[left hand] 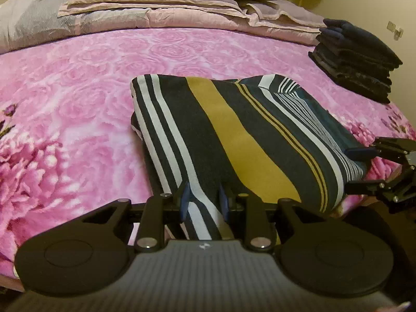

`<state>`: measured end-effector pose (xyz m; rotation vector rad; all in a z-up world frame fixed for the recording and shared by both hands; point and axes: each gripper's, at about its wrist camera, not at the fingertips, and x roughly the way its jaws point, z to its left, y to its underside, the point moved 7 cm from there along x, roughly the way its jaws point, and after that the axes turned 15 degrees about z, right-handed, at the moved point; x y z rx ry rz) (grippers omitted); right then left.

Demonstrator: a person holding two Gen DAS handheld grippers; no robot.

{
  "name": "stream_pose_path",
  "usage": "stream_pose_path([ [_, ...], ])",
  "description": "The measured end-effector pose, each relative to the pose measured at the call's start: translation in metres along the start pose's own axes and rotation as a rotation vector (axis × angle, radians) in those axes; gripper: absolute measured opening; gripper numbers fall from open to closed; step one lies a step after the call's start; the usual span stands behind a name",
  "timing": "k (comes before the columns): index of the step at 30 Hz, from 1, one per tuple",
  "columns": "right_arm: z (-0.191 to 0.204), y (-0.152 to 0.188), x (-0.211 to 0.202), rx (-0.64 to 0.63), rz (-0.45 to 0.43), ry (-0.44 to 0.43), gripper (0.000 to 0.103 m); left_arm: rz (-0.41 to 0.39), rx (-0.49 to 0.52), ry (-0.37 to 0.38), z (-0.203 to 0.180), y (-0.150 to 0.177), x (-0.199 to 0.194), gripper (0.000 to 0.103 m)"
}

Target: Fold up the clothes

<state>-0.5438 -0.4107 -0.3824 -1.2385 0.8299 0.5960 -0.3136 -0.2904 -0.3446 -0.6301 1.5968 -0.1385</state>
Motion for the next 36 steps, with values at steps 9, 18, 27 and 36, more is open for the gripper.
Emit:
stream_pose_path([
  [9,0.008,0.020,0.008,-0.151,0.057,0.137,0.084,-0.001,0.021,-0.034,-0.004,-0.001,0.000,0.022],
  [18,0.029,0.024,0.026,-0.458,0.057,0.303,0.084,-0.047,0.091,-0.103,-0.010,0.000,-0.012,0.030],
  [27,0.020,0.013,0.029,-0.507,0.064,0.278,0.070,-0.151,0.816,-0.415,-0.106,0.050,-0.031,0.074],
  [36,0.020,0.021,0.013,-0.454,0.016,0.275,0.071,-0.063,1.226,-0.837,-0.139,0.071,0.051,0.077],
])
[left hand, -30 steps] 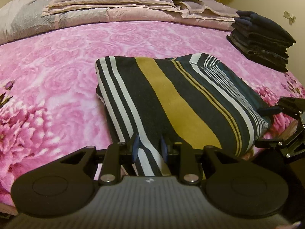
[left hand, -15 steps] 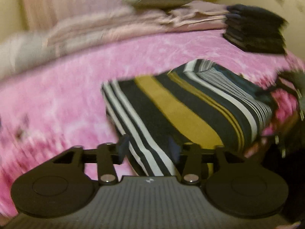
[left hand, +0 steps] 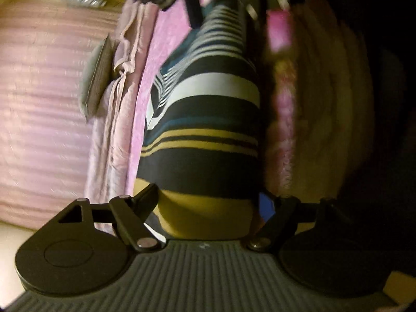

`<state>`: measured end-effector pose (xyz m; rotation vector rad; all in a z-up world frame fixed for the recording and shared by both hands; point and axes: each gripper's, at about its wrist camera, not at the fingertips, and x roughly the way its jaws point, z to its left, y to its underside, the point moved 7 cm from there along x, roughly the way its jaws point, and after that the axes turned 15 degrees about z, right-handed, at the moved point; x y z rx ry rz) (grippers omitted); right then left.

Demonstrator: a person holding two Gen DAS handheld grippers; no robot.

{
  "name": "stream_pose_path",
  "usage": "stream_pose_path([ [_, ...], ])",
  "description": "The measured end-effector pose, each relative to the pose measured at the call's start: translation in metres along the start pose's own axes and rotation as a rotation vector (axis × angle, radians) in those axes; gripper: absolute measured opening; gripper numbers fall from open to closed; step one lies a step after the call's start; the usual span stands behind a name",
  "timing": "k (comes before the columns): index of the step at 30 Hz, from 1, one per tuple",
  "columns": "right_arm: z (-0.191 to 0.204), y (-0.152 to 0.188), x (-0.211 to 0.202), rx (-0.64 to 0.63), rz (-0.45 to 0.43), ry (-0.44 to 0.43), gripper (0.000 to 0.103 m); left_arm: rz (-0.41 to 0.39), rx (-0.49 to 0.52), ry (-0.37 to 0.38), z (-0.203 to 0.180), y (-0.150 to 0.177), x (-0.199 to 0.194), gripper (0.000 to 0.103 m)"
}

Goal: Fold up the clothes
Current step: 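Grasp the folded sweater ends with both grippers and lift it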

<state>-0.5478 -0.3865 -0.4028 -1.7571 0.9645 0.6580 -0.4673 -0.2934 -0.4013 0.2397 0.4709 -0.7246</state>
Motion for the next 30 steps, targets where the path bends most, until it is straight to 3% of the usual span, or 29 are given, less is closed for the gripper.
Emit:
stream_pose_path([
  [3,0.010,0.006,0.000,-0.056,-0.006,0.045,0.071,0.006,0.024,-0.017,-0.005,0.001,0.007,0.069],
  [6,0.023,0.011,0.006,-0.154,-0.006,0.115,0.071,-0.014,-0.077,0.092,0.010,0.009,0.007,0.058],
  [9,0.034,0.008,0.016,-0.290,-0.021,0.229,0.071,-0.028,-0.300,0.281,0.045,0.022,0.008,0.056],
  [12,0.036,0.000,0.028,-0.365,-0.025,0.316,0.071,-0.038,-0.357,0.332,0.062,0.029,0.008,0.056],
  [14,0.032,-0.007,0.035,-0.376,-0.026,0.354,0.070,-0.034,-0.320,0.310,0.058,0.028,0.004,0.056],
  [15,0.030,-0.010,0.037,-0.380,-0.026,0.358,0.063,-0.031,-0.292,0.282,0.052,0.028,0.002,0.058],
  [16,0.029,-0.012,0.038,-0.385,-0.025,0.358,0.045,-0.027,-0.265,0.238,0.046,0.026,0.000,0.062],
  [19,0.031,-0.014,0.038,-0.400,-0.022,0.354,0.032,-0.014,-0.166,0.095,0.028,0.023,-0.001,0.073],
  [21,0.030,-0.012,0.036,-0.405,-0.027,0.357,0.030,0.007,-0.055,-0.028,0.013,0.022,0.002,0.077],
  [23,0.028,-0.011,0.033,-0.404,-0.036,0.358,0.029,0.056,0.035,-0.097,0.002,0.027,0.012,0.076],
  [30,0.021,-0.013,0.038,-0.407,-0.079,0.298,0.026,0.084,-0.062,0.040,0.020,0.040,0.028,0.043],
])
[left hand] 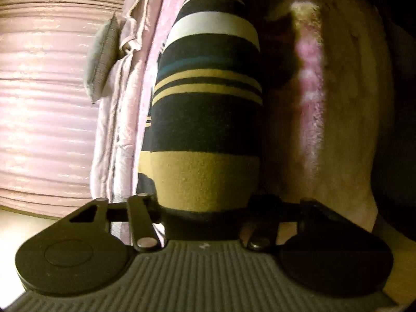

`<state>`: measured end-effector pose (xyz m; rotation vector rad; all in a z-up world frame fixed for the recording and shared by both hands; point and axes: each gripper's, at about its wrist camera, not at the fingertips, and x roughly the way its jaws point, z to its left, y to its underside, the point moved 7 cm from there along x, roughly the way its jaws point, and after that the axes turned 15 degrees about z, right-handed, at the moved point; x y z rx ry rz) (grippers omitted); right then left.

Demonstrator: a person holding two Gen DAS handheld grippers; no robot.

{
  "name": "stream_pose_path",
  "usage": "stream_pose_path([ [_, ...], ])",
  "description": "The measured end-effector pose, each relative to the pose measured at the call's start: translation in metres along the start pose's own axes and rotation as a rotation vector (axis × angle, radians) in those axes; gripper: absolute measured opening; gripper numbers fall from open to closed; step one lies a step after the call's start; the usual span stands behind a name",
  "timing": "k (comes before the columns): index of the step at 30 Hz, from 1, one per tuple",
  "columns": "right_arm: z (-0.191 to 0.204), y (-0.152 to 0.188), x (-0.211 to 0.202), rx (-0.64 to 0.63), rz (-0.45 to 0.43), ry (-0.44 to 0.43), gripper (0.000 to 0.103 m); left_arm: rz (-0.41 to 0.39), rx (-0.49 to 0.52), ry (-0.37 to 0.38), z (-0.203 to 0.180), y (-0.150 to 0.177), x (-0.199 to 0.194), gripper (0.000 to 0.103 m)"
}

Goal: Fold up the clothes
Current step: 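Grasp the folded sweater ends with both grippers and lift it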

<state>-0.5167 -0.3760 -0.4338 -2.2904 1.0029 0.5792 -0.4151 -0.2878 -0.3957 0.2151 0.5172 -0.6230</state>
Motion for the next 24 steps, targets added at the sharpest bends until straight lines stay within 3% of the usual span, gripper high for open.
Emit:
stream_pose_path([
  [3,-0.007,0.001,0.000,0.024,-0.015,-0.054,0.024,-0.005,0.000,0.069,0.010,0.000,-0.003,0.037],
  [7,-0.040,-0.010,-0.017,0.047,0.043,-0.148,0.022,0.003,-0.002,0.194,0.041,-0.001,-0.017,0.033],
  [14,-0.140,-0.038,-0.096,0.058,0.181,-0.343,0.021,-0.003,-0.028,0.442,0.139,-0.018,-0.089,0.032],
  [18,-0.182,-0.042,-0.145,0.080,0.261,-0.473,0.021,-0.020,-0.025,0.581,0.176,-0.025,-0.132,0.032],
  [21,-0.201,-0.039,-0.174,0.099,0.309,-0.502,0.021,-0.065,-0.005,0.635,0.194,-0.032,-0.152,0.032],
  [24,-0.219,-0.033,-0.197,0.143,0.358,-0.490,0.021,-0.140,0.037,0.627,0.215,-0.052,-0.157,0.032],
])
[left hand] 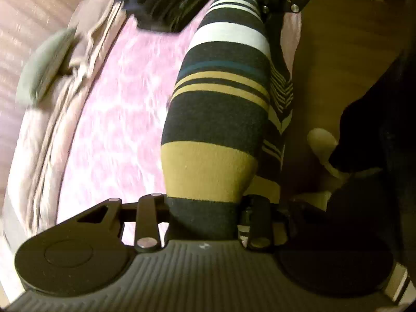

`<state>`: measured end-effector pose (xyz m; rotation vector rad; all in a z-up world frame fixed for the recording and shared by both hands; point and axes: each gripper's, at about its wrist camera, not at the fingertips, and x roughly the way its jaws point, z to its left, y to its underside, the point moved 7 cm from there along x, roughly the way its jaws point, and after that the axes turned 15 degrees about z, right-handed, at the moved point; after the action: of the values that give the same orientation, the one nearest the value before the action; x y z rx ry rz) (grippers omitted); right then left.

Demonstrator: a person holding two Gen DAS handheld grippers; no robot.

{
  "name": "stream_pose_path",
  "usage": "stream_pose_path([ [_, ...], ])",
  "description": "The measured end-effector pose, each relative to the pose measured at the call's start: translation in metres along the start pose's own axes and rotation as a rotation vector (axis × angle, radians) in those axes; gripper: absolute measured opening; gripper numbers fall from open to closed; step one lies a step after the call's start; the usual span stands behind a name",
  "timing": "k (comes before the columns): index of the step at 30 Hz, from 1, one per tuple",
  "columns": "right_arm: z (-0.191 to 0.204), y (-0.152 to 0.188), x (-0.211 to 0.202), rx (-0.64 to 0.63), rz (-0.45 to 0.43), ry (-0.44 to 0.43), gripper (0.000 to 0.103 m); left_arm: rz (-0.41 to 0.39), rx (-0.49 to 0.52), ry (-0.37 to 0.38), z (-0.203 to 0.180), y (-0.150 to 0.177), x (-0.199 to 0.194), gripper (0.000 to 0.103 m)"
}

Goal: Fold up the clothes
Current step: 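Grasp the folded sweater ends with both grippers and lift it, then carry the sweater with both grippers onto the stack of dark clothes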

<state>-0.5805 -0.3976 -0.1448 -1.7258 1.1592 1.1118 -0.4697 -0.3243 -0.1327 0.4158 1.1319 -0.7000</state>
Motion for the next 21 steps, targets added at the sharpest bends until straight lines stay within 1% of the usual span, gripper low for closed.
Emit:
stream_pose_path([
  [2,-0.013,0.007,-0.015,0.056,0.016,0.042,0.021,-0.043,0.055,-0.030,0.013,-0.016,-0.008,0.032],
  [5,-0.040,0.020,-0.038,0.163,0.029,0.113,0.021,-0.113,0.131,-0.098,0.040,-0.046,-0.023,0.032],
  [8,-0.075,0.032,-0.063,0.229,0.032,0.189,0.021,-0.177,0.189,-0.156,0.078,-0.083,-0.037,0.032],
  [12,-0.140,0.057,-0.100,0.302,0.021,0.302,0.021,-0.253,0.257,-0.233,0.126,-0.144,-0.064,0.032],
  [13,-0.157,0.066,-0.109,0.318,0.015,0.325,0.021,-0.272,0.268,-0.252,0.138,-0.161,-0.070,0.032],
  [17,-0.231,0.111,-0.139,0.372,-0.008,0.426,0.021,-0.350,0.280,-0.324,0.196,-0.250,-0.091,0.032],
  [19,-0.275,0.141,-0.148,0.389,-0.019,0.475,0.021,-0.379,0.273,-0.358,0.221,-0.295,-0.095,0.032],
  [21,-0.323,0.175,-0.151,0.397,-0.033,0.514,0.021,-0.404,0.252,-0.383,0.249,-0.347,-0.094,0.032],
])
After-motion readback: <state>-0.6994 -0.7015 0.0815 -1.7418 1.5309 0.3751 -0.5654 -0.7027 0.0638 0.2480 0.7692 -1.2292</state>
